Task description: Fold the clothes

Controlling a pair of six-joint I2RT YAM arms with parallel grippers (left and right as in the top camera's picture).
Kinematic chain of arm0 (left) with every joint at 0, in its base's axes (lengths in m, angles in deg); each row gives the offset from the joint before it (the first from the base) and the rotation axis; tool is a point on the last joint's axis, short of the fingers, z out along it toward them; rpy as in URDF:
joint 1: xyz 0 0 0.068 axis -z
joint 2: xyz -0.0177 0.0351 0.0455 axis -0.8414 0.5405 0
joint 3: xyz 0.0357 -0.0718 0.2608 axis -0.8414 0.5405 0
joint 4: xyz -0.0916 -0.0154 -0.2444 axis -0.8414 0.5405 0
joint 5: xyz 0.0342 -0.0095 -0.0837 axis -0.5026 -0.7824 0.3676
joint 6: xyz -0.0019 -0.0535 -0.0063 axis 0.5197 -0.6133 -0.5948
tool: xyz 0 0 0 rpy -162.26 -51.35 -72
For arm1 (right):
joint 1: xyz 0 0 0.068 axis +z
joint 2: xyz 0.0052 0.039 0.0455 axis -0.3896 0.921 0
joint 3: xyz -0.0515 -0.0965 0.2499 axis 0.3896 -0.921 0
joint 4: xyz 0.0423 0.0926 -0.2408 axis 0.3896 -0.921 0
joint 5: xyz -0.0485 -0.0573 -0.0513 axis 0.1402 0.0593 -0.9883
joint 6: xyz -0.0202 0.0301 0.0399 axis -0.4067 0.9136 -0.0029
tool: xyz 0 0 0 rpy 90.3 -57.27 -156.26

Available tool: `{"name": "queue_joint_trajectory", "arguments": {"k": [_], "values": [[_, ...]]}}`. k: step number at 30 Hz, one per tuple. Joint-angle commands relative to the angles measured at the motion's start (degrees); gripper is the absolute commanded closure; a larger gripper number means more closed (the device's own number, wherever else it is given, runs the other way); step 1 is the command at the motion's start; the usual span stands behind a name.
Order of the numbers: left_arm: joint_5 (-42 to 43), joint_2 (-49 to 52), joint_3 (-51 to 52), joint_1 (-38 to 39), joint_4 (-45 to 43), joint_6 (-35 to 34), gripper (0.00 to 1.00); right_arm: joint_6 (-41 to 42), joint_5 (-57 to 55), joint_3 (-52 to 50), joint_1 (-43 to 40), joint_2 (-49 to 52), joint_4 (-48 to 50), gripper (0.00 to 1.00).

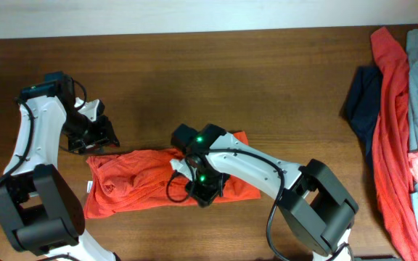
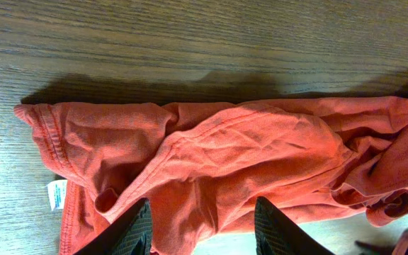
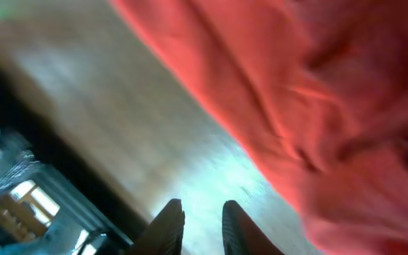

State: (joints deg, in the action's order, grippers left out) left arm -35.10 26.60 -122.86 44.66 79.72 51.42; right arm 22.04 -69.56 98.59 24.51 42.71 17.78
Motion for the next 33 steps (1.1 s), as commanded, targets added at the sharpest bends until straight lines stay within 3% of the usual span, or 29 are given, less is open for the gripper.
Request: {"name": "queue_joint_trajectory", "arguments": {"k": [1, 4, 6, 23, 28, 33], "values": [[0.11, -0.63, -0.66, -0.2, -0.37, -0.15, 0.53, 6.27, -10.38, 0.52, -0.35, -3.15, -0.72, 0.69], [0.11, -0.63, -0.66, -0.2, -0.39, -0.15, 0.53, 6.91, -14.27, 0.55, -0.35, -4.52, -0.74, 0.39], [0.11, -0.63, -0.66, -0.2, -0.37, -0.15, 0.53, 6.88, -13.6, 0.5, -0.2, -4.44, -0.7, 0.33], [0.11, -0.63, -0.66, -0.17, -0.35, -0.15, 0.53, 8.63, -21.57, 0.44, 0.83, -3.91, 3.45, 0.37], [0.11, -0.63, -0.66, -0.2, -0.33, -0.15, 0.53, 8.66, -21.49, 0.44, 0.83, -3.85, 5.11, 0.53], [0.11, -0.63, -0.66, -0.2, -0.33, -0.15, 0.53, 8.66, -21.49, 0.44, 0.83, -3.41, 5.33, 0.56]]}}
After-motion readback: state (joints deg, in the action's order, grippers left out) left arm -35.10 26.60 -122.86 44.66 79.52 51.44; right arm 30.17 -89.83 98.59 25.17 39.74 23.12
